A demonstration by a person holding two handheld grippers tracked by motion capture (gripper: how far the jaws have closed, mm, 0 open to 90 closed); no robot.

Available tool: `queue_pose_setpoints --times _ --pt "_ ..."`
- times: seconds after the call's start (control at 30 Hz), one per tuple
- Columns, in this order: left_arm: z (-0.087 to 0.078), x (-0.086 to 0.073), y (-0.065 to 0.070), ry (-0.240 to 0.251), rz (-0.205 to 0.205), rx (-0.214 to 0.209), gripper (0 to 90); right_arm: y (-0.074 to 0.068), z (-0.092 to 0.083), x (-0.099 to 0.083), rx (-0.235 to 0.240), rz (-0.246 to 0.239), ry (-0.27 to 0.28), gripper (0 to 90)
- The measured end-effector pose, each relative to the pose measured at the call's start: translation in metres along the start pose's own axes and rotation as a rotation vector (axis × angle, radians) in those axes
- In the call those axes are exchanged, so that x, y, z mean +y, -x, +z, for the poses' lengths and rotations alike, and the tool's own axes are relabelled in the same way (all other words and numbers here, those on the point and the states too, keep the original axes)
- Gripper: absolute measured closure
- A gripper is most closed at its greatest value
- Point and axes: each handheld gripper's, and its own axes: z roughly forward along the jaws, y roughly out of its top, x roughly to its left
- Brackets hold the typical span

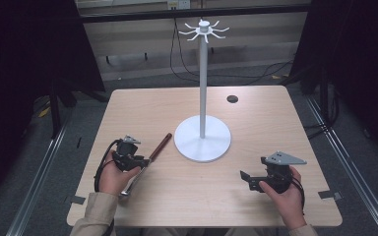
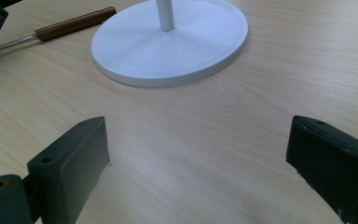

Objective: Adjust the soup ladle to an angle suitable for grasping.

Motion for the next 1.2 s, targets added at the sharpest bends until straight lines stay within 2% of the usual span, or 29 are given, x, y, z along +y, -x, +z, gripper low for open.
queue_pose_setpoints --times 0.17,0.2,0.23,0.27,0.3,0.33,0.37,0.4,0.5,0.6,0.83,0.97,1.07,1.2 --pt "-0.006 0.013 0.001 -0.009 0.018 -0.003 70.5 0.003 -0.003 -0.001 -0.004 0.019 0.01 5.1" --pt "-0.003 0.021 0.0 -0.029 0.027 -0.013 75.2 0.003 -0.003 -0.001 -0.002 0.028 0.017 5.1" --pt "0.0 0.025 0.0 -0.03 0.018 -0.023 76.6 0.003 -0.003 0.0 -0.001 0.02 0.015 5.1" --pt "0.0 0.025 0.0 -0.03 0.018 -0.023 78.1 0.003 -0.003 0.0 -0.001 0.02 0.015 5.1" --pt "0.006 0.031 -0.001 -0.046 0.024 -0.015 82.8 0.002 -0.003 0.001 0.001 0.016 0.015 5.2" --pt "0.01 0.034 -0.001 -0.039 0.018 -0.012 85.6 0.001 -0.003 0.001 0.006 0.011 0.015 5.2" --pt "0.013 0.036 -0.002 -0.047 0.012 -0.035 87.3 0.001 -0.003 0.001 0.007 0.008 0.017 5.2" --pt "0.018 0.038 -0.001 -0.049 0.007 -0.037 90.0 0.001 -0.003 0.001 0.009 0.008 0.017 5.2" --pt "0.024 0.041 0.001 -0.052 0.006 -0.056 90.0 0.001 -0.003 0.001 0.012 0.017 0.02 5.2" --pt "0.041 0.044 0.007 -0.084 0.021 -0.049 90.0 0.001 -0.003 0.001 0.016 0.021 0.022 5.2" --pt "0.058 0.043 0.011 -0.107 0.017 -0.035 90.0 0.001 -0.003 0.001 0.019 0.017 0.023 5.2" --pt "0.056 0.045 0.012 -0.102 0.029 -0.022 90.0 0.0 -0.002 0.001 0.02 0.014 0.023 5.3" --pt "0.045 0.051 0.006 -0.076 0.036 0.018 90.0 0.0 -0.002 0.001 0.02 0.017 0.024 5.3" --pt "0.044 0.052 -0.003 -0.094 0.035 0.061 90.0 -0.001 -0.001 0.002 0.025 0.024 0.028 5.3"
